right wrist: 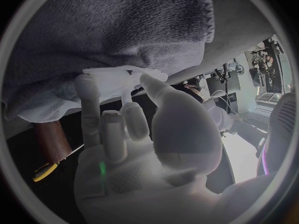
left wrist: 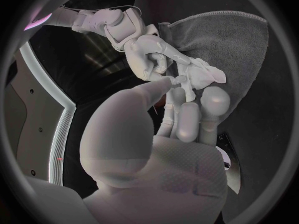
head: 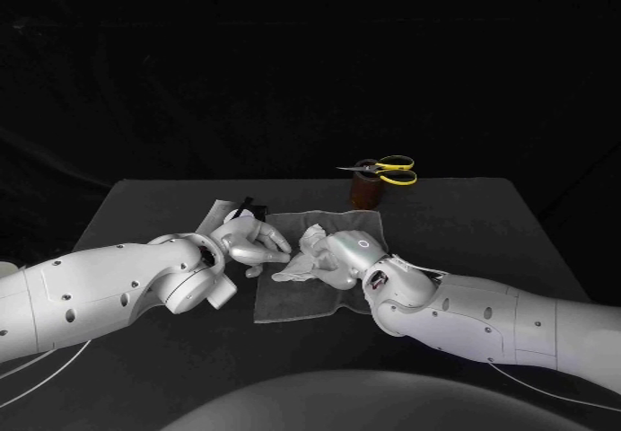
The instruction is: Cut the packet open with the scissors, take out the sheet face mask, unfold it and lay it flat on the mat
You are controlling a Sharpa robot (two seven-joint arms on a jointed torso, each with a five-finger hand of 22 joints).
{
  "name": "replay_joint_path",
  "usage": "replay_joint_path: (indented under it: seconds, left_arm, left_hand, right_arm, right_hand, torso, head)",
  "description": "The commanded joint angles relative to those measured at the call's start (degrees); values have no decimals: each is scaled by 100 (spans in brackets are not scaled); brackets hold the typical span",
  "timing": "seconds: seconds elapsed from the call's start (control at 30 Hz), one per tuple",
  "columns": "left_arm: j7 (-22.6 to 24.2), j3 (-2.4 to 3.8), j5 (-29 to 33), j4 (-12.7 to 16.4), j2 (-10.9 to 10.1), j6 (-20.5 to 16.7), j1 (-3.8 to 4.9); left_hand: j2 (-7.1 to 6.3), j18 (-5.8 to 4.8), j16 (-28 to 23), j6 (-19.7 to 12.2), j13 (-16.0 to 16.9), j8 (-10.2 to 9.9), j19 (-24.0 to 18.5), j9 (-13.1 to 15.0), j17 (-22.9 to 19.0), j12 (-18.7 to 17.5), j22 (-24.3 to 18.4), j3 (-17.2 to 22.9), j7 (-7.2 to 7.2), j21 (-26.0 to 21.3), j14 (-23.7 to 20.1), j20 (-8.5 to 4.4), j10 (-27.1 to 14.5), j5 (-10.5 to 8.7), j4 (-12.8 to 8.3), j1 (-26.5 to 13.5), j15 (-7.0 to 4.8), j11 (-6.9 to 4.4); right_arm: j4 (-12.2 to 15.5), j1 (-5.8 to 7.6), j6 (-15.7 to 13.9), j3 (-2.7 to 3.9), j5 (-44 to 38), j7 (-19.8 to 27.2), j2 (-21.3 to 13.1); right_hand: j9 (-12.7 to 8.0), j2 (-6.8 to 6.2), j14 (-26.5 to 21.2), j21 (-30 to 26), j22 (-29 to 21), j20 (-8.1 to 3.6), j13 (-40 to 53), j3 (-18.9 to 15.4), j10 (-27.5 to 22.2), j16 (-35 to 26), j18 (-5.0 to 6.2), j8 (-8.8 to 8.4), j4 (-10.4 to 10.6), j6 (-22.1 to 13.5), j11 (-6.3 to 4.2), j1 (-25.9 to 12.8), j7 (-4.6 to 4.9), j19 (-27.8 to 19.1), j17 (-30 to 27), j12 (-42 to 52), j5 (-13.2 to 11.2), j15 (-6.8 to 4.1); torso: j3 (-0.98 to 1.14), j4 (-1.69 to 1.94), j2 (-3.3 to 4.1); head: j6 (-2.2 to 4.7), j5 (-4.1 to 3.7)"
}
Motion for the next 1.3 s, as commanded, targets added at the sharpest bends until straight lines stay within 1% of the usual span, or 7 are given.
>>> replay_joint_path:
  seconds: [0.03,0.2,0.4,0.47,0.87,1.03,1.3]
  left_arm:
    - [14,4,-54,14,11,111,2]
    - [-7,5,-54,23,2,115,3]
    - [-30,6,-54,23,-6,114,4]
    - [-36,6,-54,22,-8,111,4]
    - [-69,6,-44,24,-1,115,5]
    - [-80,6,-42,27,9,127,6]
    - [-99,8,-44,20,48,147,7]
  left_hand:
    - [8,-117,29,-44,9,-27,39,-9,5,35,14,9,11,15,47,-15,31,-11,15,-55,-2,6]
    - [8,-117,29,-44,9,-27,39,-9,5,35,14,9,11,15,47,-15,31,-11,15,-55,-2,6]
    - [11,-117,30,-45,11,-29,40,-13,11,38,15,10,13,16,51,-15,33,-11,20,-58,-1,7]
    - [15,-119,31,-44,11,-29,44,-15,16,39,21,12,13,23,54,-15,34,-11,23,-59,-1,8]
    - [22,-119,31,-42,13,-29,44,-17,12,41,20,14,14,23,52,-15,36,-11,29,-62,0,9]
    - [22,-119,31,-42,13,-29,44,-17,12,41,20,14,14,23,52,-15,36,-11,29,-62,0,9]
    - [22,-119,31,-42,13,-29,44,-17,12,41,20,14,14,23,52,-15,36,-11,29,-62,0,9]
  right_arm:
    - [-76,-3,79,5,-89,-41,38]
    - [-136,-7,30,5,-119,-47,73]
    - [-170,-9,-25,6,-129,-15,83]
    - [-176,-9,-31,6,-128,-1,84]
    - [-230,-9,-122,6,-117,71,92]
    - [-241,-9,-206,7,-121,82,94]
    - [-271,-9,-415,8,-146,90,105]
  right_hand:
    - [-10,47,458,-1,270,15,450,-45,74,-14,104,-19,0,69,32,100,-19,-15,1154,-5,9,49]
    - [-31,189,463,51,281,14,467,-15,81,-7,102,-21,-12,191,21,253,-29,10,1165,33,-176,40]
    - [-52,362,478,139,303,3,496,99,99,13,93,-3,-33,361,-6,397,-60,46,1200,92,-218,21]
    - [-57,476,483,171,313,-12,510,193,107,19,91,22,-44,470,-34,472,-95,59,1211,118,-242,-1]
    - [25,847,510,355,381,-120,546,624,138,54,71,220,-217,917,-188,779,-277,118,1277,185,-254,-127]
    - [90,938,528,498,423,-152,561,767,163,78,49,295,-257,967,-207,804,-294,163,1322,217,-254,-150]
    - [187,950,555,716,477,-192,595,975,209,113,18,427,-309,1059,-246,754,-339,231,1388,282,-254,-182]
  torso:
    - [-5,12,11]
    - [-4,13,17]
    - [-3,4,11]
    - [-1,5,10]
    - [-2,4,10]
    - [-4,9,16]
    - [-5,9,16]
  head:
    - [0,6]
    - [0,17]
    - [0,26]
    - [0,23]
    - [0,13]
    - [0,7]
    - [0,-4]
